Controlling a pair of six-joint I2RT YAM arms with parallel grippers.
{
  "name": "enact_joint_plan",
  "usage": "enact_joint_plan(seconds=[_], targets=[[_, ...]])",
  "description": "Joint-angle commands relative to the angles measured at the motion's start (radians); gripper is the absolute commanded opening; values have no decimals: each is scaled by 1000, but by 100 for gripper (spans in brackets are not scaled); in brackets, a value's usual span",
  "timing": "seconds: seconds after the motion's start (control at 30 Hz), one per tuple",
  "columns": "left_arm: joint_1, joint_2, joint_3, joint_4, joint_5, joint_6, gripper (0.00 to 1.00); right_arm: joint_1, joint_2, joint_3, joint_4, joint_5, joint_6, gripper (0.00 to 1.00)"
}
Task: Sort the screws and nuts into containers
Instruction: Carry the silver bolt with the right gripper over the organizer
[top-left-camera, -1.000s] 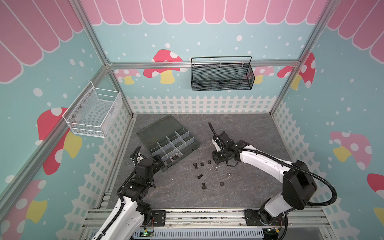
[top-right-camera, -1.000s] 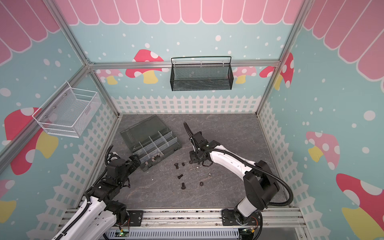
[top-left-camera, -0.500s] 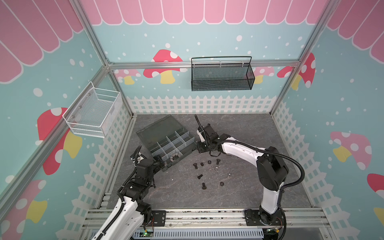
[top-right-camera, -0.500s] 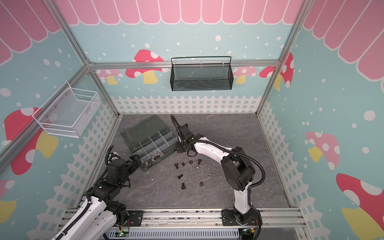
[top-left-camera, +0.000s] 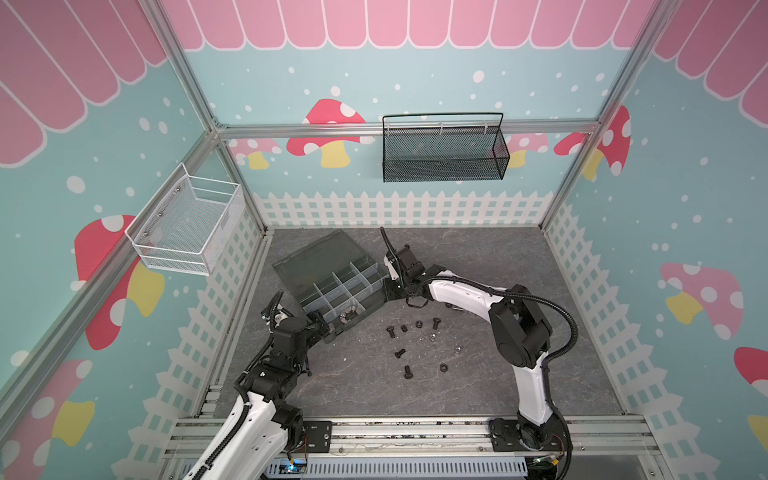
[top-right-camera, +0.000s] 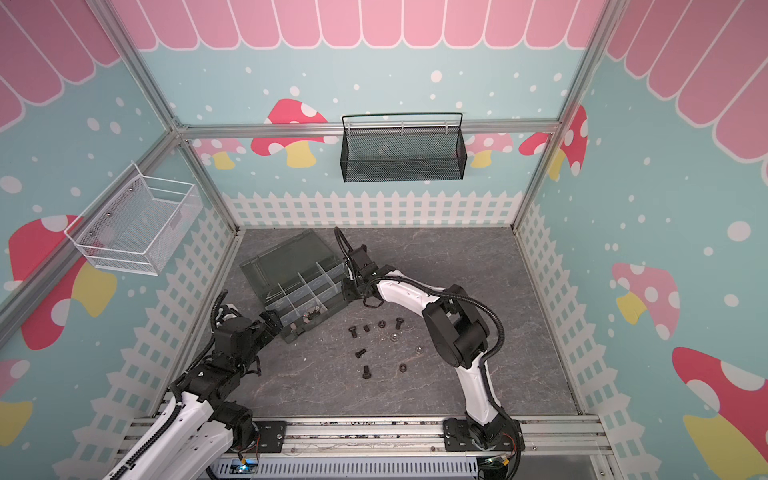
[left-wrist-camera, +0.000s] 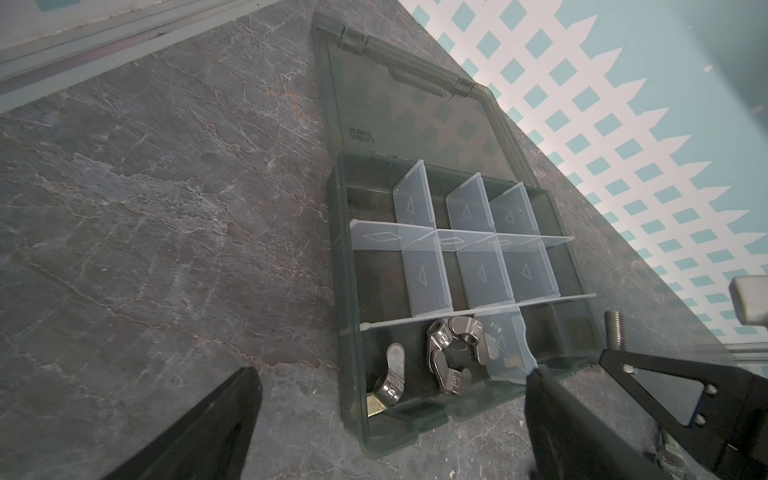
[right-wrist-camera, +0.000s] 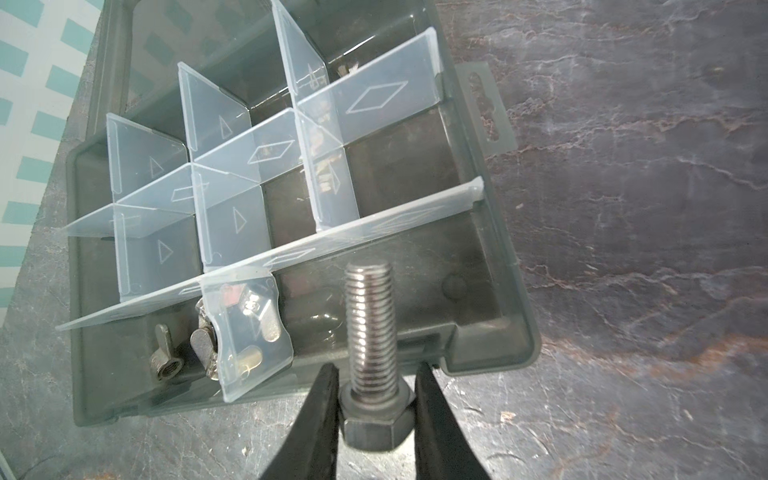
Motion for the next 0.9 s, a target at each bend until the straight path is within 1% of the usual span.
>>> enact_joint_plan(seconds=[0.0,0.13,0.3,0.47,0.63,0.77,0.87], targets=[[7,-7,0,10,-1,-2,100,6,21,32,32,-17,25,16],[7,-7,-3,8,-1,-3,100,6,29,34,39,-19,27,19],[7,-13,-8,7,-1,-8,100,6,45,43,43,-11,31,29],[6,-20,-9,1,-1,-9,100,6,66,53,39,-7,32,35],[7,-27,-5,-9,-1,-9,100,6,76,56,36,-11,33,44],[6,-33,-5,-11,-1,-8,100,6,58,55,31,-5,15,45],[7,-33,-5,-13,-1,-8,100,6,15,41,23,21,-9,45]])
